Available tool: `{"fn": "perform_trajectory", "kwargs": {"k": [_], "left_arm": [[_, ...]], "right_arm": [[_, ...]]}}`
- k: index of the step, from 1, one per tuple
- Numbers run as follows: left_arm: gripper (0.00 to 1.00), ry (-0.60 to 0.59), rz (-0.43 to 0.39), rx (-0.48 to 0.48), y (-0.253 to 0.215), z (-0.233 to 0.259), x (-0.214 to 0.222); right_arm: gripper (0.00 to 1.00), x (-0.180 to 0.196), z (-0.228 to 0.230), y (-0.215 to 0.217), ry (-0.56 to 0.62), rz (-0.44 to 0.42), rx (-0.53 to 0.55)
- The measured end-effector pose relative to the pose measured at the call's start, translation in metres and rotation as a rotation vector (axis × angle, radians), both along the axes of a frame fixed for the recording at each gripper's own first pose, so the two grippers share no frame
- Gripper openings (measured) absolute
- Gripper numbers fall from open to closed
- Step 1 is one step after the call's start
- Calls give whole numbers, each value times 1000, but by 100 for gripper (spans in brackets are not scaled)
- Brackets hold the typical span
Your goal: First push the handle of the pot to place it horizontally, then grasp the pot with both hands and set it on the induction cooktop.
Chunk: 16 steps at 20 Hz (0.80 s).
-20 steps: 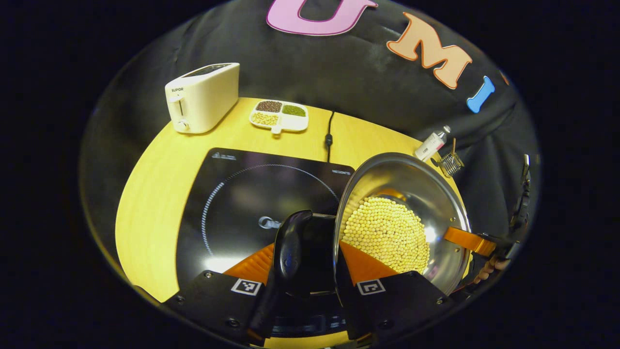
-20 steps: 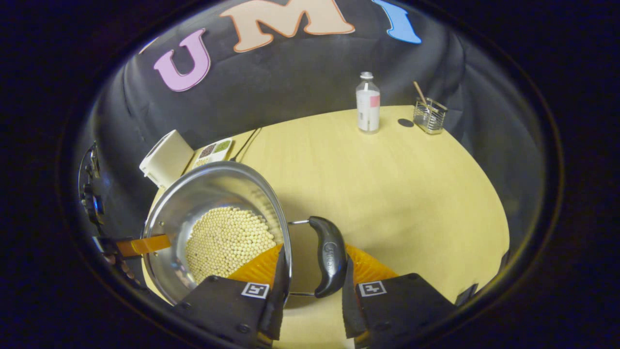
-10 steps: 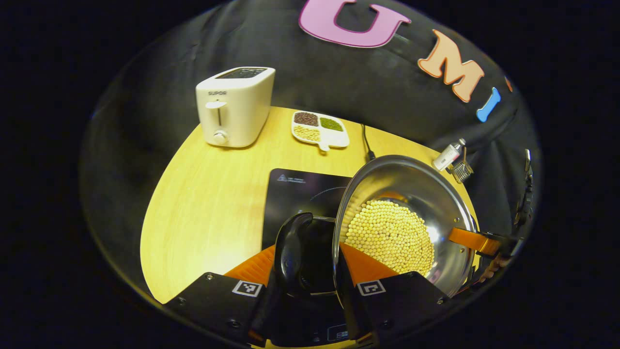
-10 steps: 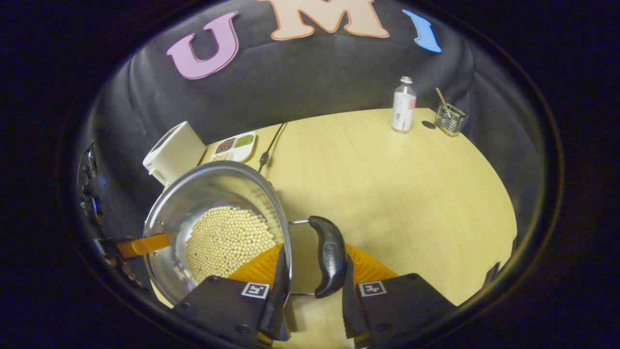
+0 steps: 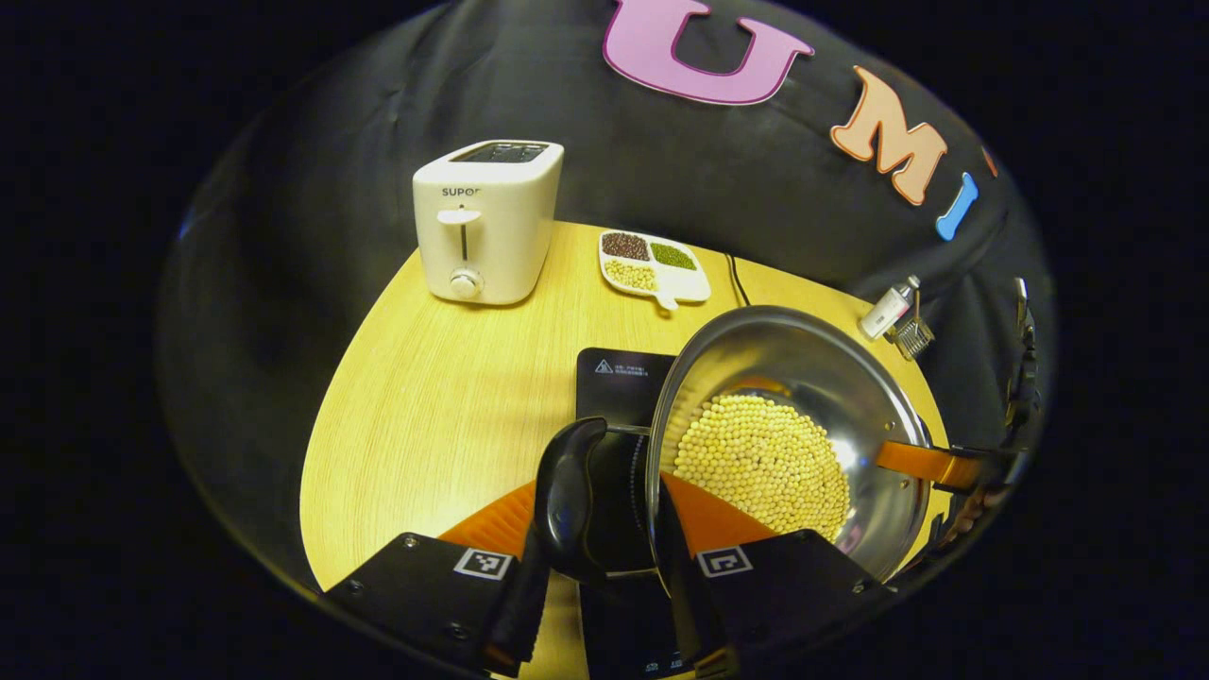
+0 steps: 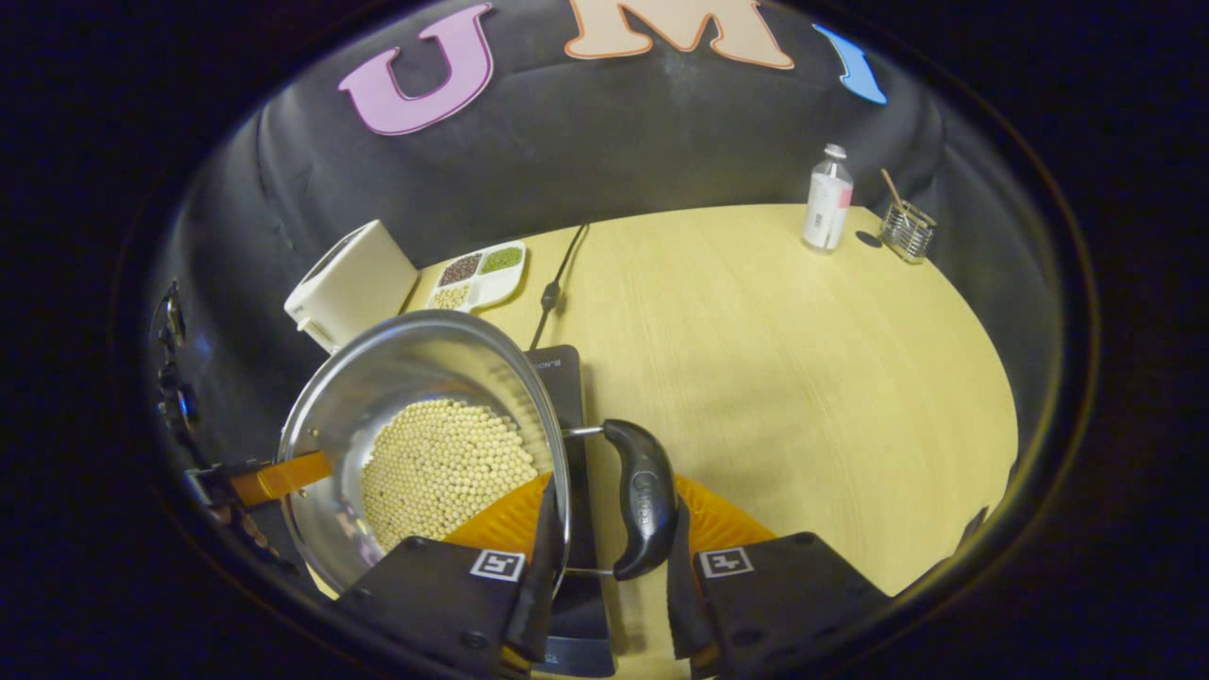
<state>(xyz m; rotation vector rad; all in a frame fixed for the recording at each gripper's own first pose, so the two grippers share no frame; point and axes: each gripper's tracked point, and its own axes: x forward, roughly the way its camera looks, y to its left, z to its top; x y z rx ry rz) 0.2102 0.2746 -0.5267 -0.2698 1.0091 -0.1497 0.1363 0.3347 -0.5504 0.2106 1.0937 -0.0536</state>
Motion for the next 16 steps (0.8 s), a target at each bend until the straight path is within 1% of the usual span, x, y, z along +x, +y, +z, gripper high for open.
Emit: {"fn": "perform_trajectory", "kwargs": {"k": [1,2,3,5,6,7,8,9,10,11,12,13,14,15,16], "left_arm": [[57,2,5,0,0,-1,-1],[58,8,10,-1,0,-2,-2],[60,11,1,2,-2,-4,-3],[66,23,-20,44,3,-7,-9],[78,2,-21,52,4,-4,-7],[81,-19,-16,55,4,-1,-6],[89,-27,-16,57,4,3,-7],[88,-36,-13,60,4,6,-7],[93,-46,-7,67,5,10,-7],[95,-60,1,83,8,13,-6],[100,-84,4,97,9,19,-4],[100,-108,4,113,9,23,-1],[96,-125,4,137,11,28,1],[96,-151,5,166,13,35,4],[100,-180,7,198,15,43,8]], "right_arm": [[48,1,1,0,-4,-2,2],[53,0,2,-1,-2,3,1],[50,1,1,-1,0,3,2],[55,3,5,-2,-7,-10,15],[58,7,10,-2,-21,-22,27],[68,10,12,-4,-31,-37,36],[71,12,14,-7,-38,-47,37],[75,14,16,-9,-44,-52,36],[75,15,18,-11,-48,-54,36],[81,15,19,-11,-53,-55,41],[90,17,21,-11,-63,-55,43],[100,18,24,-11,-72,-53,47],[93,18,27,-11,-80,-50,56],[93,18,29,-11,-87,-45,62],[93,18,32,-12,-92,-43,70]]}}
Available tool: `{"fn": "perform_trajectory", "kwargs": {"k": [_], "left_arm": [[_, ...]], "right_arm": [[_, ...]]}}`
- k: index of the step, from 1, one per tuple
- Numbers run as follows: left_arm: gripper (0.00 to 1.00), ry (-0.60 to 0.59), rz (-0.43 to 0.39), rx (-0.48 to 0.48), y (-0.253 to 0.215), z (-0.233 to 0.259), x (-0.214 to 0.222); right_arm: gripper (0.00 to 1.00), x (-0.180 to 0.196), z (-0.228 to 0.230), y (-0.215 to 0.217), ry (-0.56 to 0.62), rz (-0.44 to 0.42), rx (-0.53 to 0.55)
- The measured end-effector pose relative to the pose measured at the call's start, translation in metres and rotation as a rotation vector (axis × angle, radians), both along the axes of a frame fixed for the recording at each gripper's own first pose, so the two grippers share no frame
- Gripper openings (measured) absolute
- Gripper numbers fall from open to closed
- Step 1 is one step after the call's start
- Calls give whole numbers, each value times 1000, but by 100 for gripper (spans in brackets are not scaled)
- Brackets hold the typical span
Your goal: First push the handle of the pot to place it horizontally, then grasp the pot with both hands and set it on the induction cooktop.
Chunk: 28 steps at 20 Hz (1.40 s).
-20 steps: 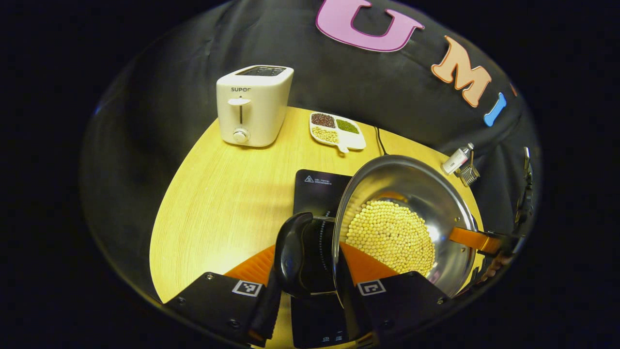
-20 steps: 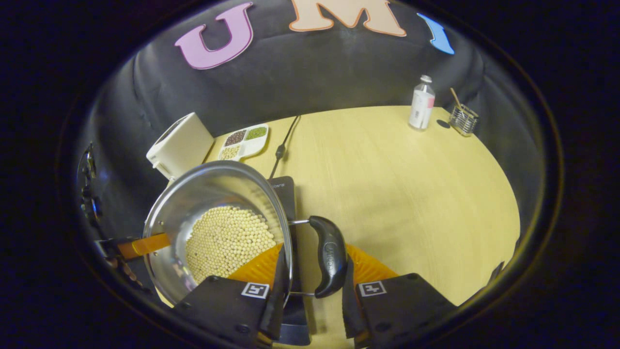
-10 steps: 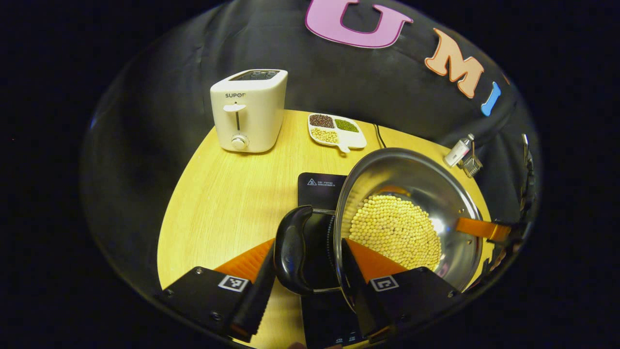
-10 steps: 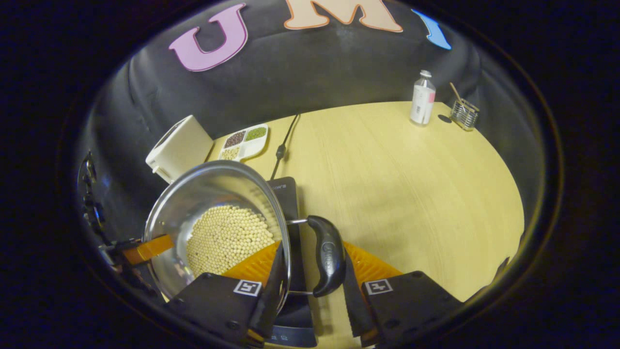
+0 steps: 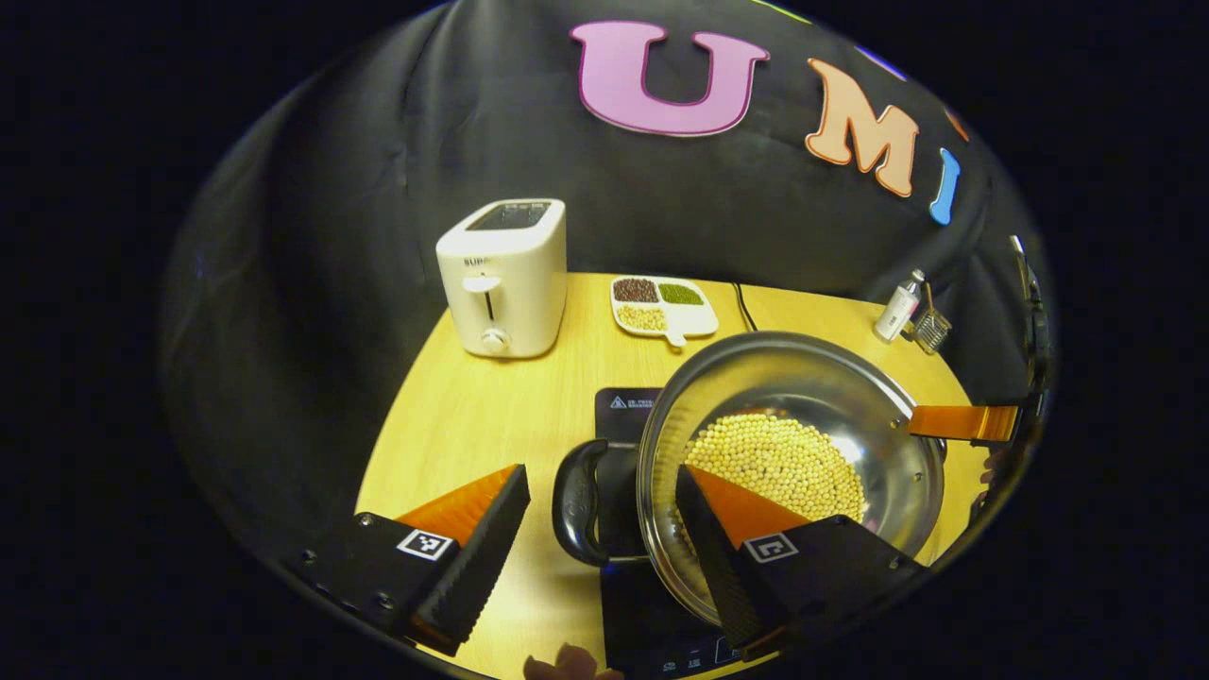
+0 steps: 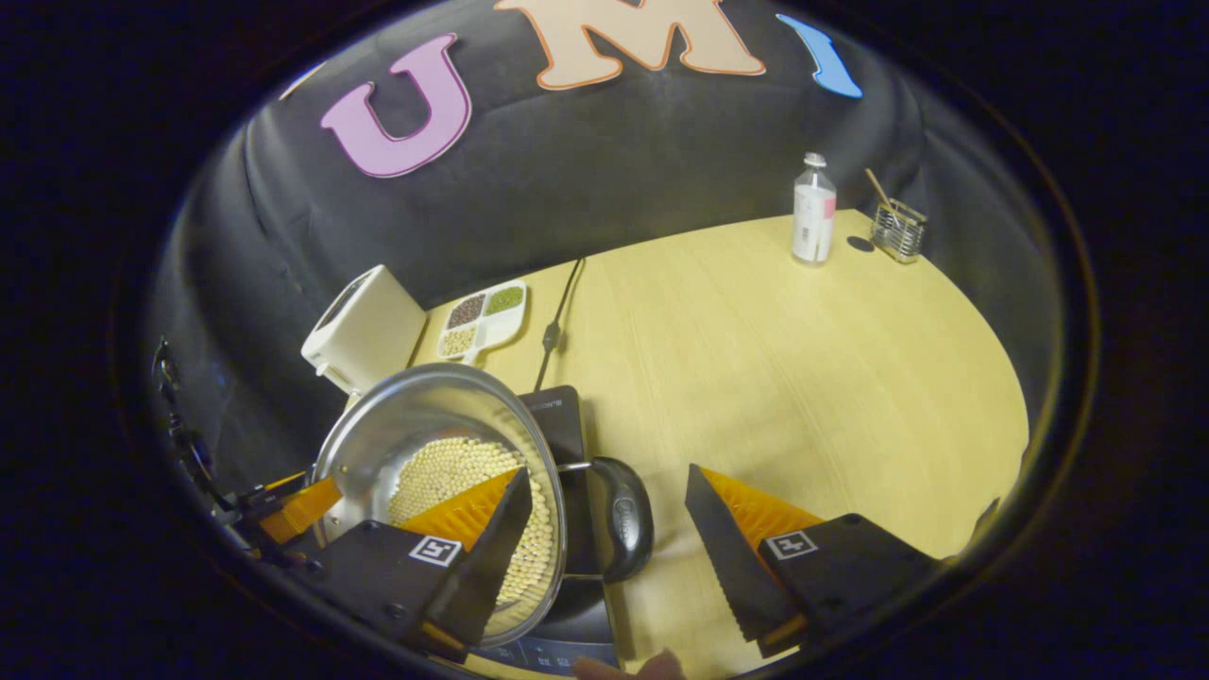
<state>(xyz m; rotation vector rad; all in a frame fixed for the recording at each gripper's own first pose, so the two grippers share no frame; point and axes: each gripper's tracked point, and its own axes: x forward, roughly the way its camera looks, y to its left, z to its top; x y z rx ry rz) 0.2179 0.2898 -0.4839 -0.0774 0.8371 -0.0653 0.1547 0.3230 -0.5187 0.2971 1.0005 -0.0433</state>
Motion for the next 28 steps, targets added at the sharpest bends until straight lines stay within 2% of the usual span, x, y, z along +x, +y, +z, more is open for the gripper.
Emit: {"fn": "perform_trajectory", "kwargs": {"k": [1,3,4,10,13,16,17,19,20,21,25,26,27,28], "left_arm": [[96,-22,3,33,1,8,3],[96,-81,-5,88,-1,28,11],[96,-108,-14,110,-5,39,12],[92,-281,-37,232,-52,122,14],[91,-333,-17,234,-85,157,4],[96,-394,26,218,-116,195,-4],[97,-420,46,205,-127,210,-10],[97,-466,79,186,-145,240,-23],[100,-491,93,189,-152,256,-29],[97,-513,99,190,-159,271,-36],[97,-618,92,208,-183,333,-54],[100,-651,103,195,-188,351,-57],[96,-684,111,168,-194,368,-60],[100,-720,119,138,-199,386,-65]], "right_arm": [[94,0,3,-1,-8,1,9],[93,4,15,-7,-39,-7,34],[100,6,23,-13,-57,-16,48],[100,14,72,-71,-159,-39,115],[100,16,102,-110,-229,-40,114],[99,13,134,-141,-315,-6,110],[92,11,145,-149,-341,9,112],[92,5,168,-161,-396,41,117],[92,3,181,-169,-431,59,110],[92,1,192,-175,-458,71,101],[92,-7,252,-194,-592,98,73],[92,-8,269,-201,-631,92,56],[92,-8,290,-206,-672,87,41],[92,-11,308,-209,-707,84,28]]}}
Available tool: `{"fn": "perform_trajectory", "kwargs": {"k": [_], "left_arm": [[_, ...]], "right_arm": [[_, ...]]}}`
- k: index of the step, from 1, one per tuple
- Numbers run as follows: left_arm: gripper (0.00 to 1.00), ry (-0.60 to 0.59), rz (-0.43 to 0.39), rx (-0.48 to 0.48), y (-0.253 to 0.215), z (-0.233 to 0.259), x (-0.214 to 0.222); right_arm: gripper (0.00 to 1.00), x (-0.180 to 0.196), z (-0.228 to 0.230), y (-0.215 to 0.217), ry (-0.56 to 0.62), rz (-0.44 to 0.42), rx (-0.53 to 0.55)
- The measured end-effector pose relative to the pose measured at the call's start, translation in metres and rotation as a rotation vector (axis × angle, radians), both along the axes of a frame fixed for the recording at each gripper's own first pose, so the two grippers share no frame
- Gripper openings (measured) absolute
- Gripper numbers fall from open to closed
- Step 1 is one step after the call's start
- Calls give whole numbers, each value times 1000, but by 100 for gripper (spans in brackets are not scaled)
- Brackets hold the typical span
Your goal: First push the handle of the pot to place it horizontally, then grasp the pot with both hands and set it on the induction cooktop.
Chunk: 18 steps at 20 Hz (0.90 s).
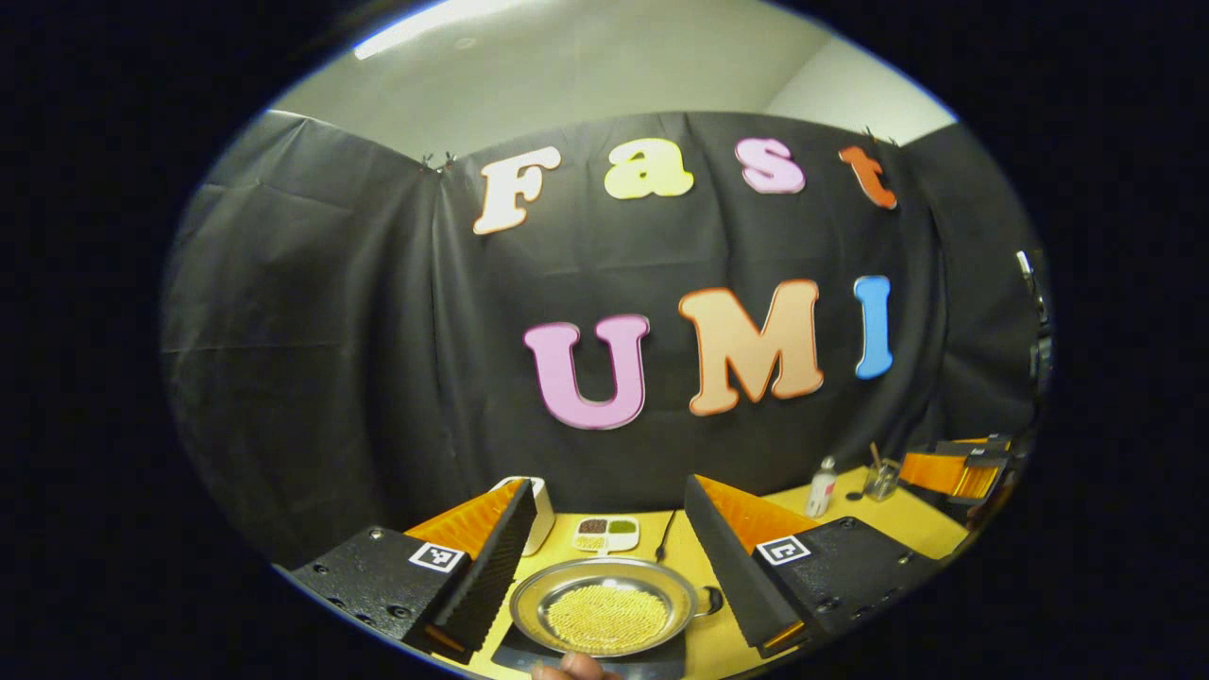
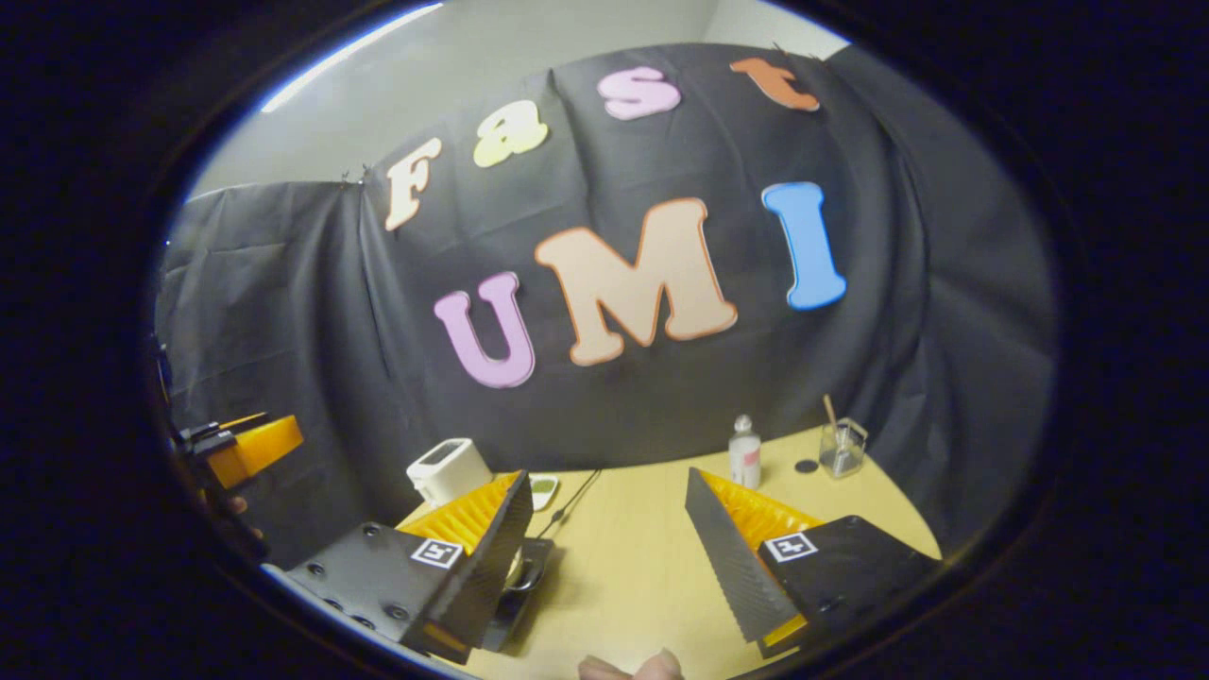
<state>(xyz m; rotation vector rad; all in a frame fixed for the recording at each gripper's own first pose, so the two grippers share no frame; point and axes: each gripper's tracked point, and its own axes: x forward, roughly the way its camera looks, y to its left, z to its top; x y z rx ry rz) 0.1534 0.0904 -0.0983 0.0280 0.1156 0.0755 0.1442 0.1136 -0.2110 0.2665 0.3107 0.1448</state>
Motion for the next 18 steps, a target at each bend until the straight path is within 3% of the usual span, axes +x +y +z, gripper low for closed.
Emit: {"fn": "perform_trajectory", "kwargs": {"k": [2,3,4,6,11,15,18], "left_arm": [[99,-61,-5,-39,-2,31,-9],[93,-85,-3,-52,-1,41,-16],[99,-107,-12,-56,-3,54,-23],[99,-137,-26,-50,-8,70,-42],[99,-139,-58,-62,-18,72,-85],[97,-130,-89,-134,-27,62,-105],[96,-128,-77,-109,-20,64,-122]], "right_arm": [[92,-7,40,-7,-81,-18,-36],[99,-13,60,-9,-118,-29,-53],[92,-19,77,-10,-154,-41,-65],[92,-34,104,-6,-201,-53,-78],[92,-80,143,3,-239,-63,-135],[94,-117,161,-5,-285,-92,-180],[94,-131,170,-8,-286,-98,-180]]}}
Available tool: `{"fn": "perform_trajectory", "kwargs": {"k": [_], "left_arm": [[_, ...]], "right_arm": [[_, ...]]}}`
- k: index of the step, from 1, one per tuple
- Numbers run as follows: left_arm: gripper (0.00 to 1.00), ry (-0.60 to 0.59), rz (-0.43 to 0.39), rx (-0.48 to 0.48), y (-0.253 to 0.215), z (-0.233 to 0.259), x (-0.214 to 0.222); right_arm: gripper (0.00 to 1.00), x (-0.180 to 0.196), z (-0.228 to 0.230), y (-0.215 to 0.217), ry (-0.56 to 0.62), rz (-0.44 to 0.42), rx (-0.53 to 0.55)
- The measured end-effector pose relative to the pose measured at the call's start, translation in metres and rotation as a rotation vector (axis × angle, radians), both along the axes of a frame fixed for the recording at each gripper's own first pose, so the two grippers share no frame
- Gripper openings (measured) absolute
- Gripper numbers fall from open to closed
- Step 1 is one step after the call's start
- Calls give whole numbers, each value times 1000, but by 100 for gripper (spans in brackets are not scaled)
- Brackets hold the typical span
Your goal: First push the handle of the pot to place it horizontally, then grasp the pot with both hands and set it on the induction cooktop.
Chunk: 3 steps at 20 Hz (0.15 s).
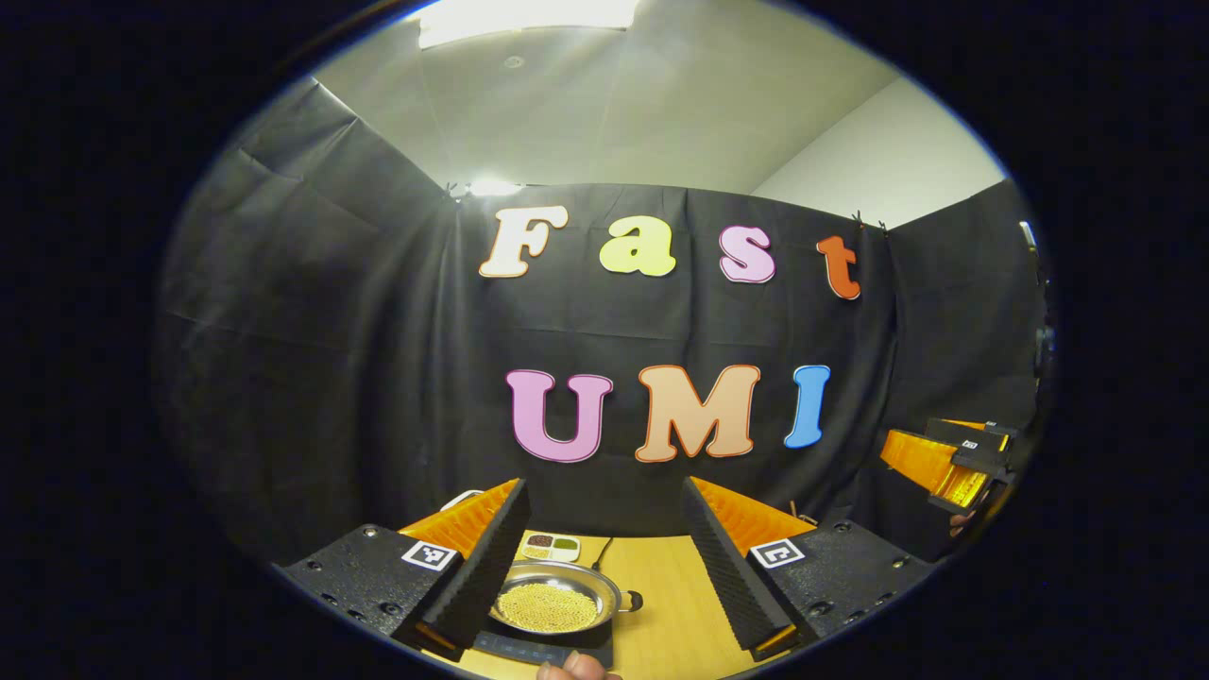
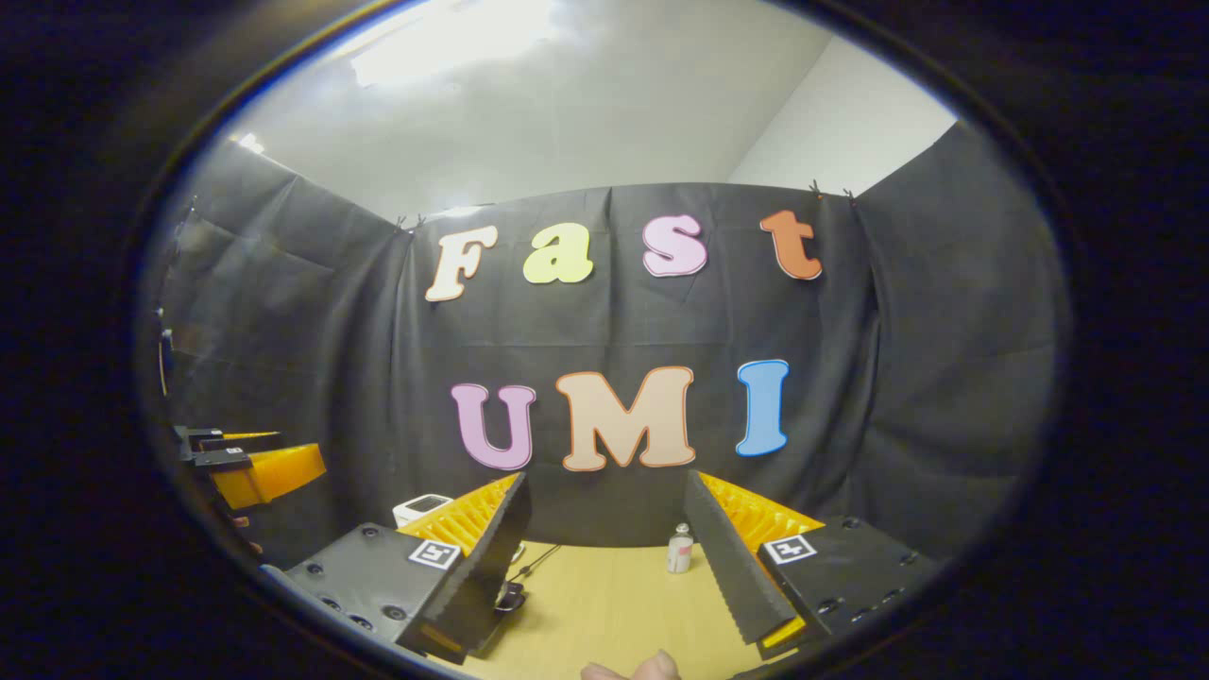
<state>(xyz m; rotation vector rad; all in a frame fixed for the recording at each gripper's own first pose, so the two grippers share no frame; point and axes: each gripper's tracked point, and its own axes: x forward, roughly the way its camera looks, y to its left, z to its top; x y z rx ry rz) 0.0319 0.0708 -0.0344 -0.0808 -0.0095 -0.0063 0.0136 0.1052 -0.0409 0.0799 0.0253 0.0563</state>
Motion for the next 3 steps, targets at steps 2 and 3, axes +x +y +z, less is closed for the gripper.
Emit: {"fn": "perform_trajectory", "kwargs": {"k": [2,3], "left_arm": [[93,-4,1,28,-3,5,-3],[94,-2,9,29,-4,7,-3]], "right_arm": [[94,0,7,-1,-15,8,14],[94,1,6,-3,-11,11,13]]}}
